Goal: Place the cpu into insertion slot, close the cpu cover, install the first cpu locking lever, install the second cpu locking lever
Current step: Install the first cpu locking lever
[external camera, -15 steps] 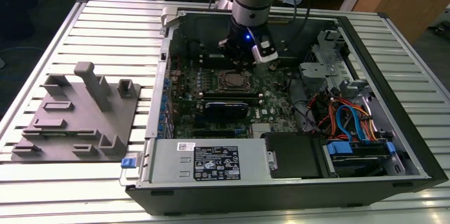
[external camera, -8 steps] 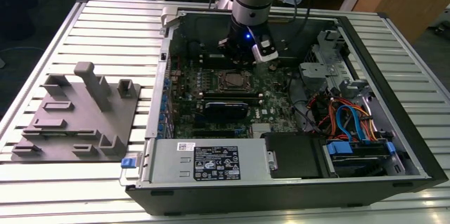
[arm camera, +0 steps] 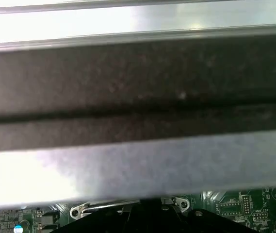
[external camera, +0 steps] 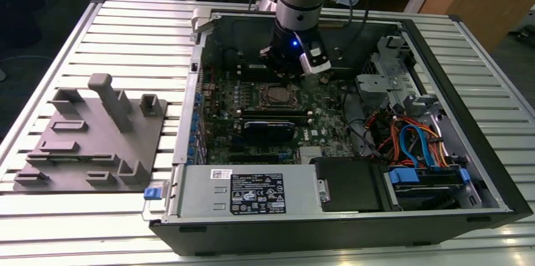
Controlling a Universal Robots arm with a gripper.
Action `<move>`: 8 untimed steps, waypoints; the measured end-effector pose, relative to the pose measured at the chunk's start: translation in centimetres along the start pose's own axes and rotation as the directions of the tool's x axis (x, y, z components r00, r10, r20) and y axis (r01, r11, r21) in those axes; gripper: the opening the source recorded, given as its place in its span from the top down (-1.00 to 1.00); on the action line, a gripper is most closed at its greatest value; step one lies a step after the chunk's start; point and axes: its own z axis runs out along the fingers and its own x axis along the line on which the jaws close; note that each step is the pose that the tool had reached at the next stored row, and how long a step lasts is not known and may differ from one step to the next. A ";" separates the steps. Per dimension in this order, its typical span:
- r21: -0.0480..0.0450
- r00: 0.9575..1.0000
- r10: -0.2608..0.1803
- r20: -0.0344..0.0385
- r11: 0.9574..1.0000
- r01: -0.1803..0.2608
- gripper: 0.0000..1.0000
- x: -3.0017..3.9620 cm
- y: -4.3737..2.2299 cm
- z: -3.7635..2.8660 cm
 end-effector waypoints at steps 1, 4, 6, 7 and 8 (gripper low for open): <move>0.003 1.000 0.000 0.000 1.000 0.000 0.80 0.00 -0.01 0.04; 0.008 1.000 0.000 0.000 1.000 0.000 0.80 0.01 -0.03 0.19; 0.008 1.000 0.000 0.001 1.000 0.000 0.80 0.00 -0.02 0.28; 0.009 1.000 0.000 0.001 1.000 0.000 0.80 0.01 -0.03 0.29; 0.009 1.000 0.000 0.001 1.000 0.000 0.80 0.00 -0.03 0.30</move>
